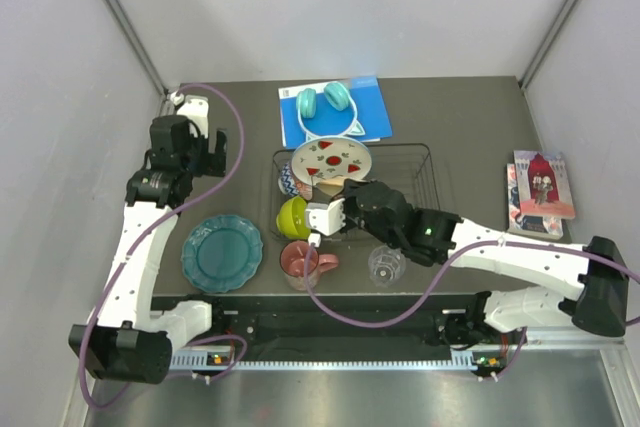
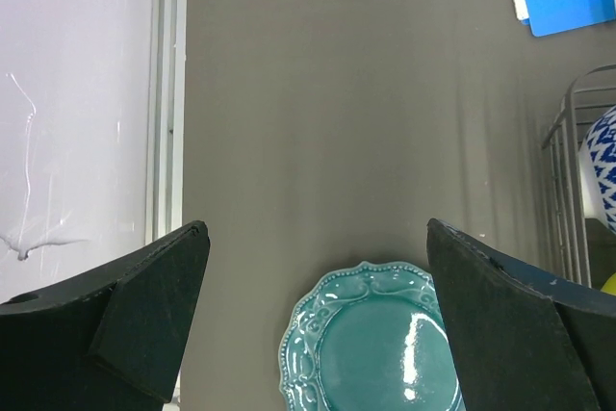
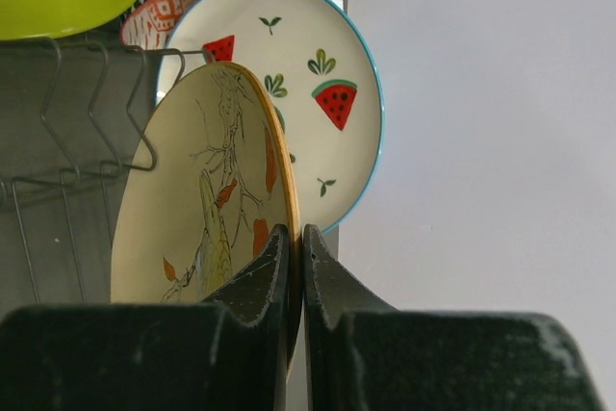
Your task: Load the mixed dishes into the dish rack
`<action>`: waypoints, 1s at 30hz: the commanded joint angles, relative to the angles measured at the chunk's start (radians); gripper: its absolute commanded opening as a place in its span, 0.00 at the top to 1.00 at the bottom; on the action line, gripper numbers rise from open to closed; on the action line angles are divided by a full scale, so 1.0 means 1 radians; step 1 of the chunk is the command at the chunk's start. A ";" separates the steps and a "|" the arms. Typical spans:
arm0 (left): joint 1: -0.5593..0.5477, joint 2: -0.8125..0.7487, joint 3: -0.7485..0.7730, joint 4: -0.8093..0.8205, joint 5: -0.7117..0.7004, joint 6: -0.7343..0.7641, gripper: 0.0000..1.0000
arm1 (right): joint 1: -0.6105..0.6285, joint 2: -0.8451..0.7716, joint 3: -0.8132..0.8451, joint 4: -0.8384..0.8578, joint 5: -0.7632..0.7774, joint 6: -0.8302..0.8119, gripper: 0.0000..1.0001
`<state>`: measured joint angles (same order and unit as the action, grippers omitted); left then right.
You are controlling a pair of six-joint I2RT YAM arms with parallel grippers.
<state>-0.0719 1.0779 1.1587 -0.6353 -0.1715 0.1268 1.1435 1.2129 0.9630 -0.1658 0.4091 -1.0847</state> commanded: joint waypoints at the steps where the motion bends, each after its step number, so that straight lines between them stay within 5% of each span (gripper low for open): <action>1: 0.017 -0.021 -0.019 0.062 0.017 -0.019 0.01 | 0.007 0.011 0.072 0.184 -0.041 -0.050 1.00; 26: 0.064 -0.026 -0.047 0.089 0.049 -0.012 0.01 | -0.041 0.218 0.129 0.293 -0.107 -0.049 1.00; 30: 0.064 -0.030 -0.053 0.094 0.052 -0.006 0.01 | -0.041 0.226 0.105 0.331 -0.052 -0.035 0.77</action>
<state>-0.0143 1.0752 1.1175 -0.5964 -0.1349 0.1249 1.1076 1.4357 1.0222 -0.0036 0.3096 -1.1194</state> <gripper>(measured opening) 0.991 0.124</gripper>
